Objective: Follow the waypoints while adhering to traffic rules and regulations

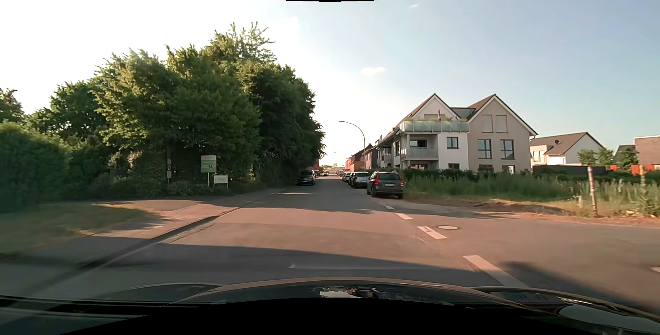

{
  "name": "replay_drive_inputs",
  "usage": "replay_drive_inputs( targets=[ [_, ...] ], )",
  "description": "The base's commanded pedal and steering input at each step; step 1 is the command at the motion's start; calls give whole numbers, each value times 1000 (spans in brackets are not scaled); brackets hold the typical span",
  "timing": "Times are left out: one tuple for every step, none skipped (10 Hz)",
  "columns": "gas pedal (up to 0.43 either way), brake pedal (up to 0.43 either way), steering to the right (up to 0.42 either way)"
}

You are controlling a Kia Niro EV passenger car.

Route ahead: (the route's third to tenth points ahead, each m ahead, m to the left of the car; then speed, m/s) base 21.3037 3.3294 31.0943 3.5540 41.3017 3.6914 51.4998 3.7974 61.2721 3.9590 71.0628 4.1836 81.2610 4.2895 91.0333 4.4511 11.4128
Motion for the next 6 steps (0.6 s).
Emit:
replay_drive_inputs(
  targets=[
    [157, 0, -3],
    [157, 0, -3],
    [157, 0, -3],
    [157, 0, -3],
    [157, 0, -2],
    [157, 0, -2]
  ],
)
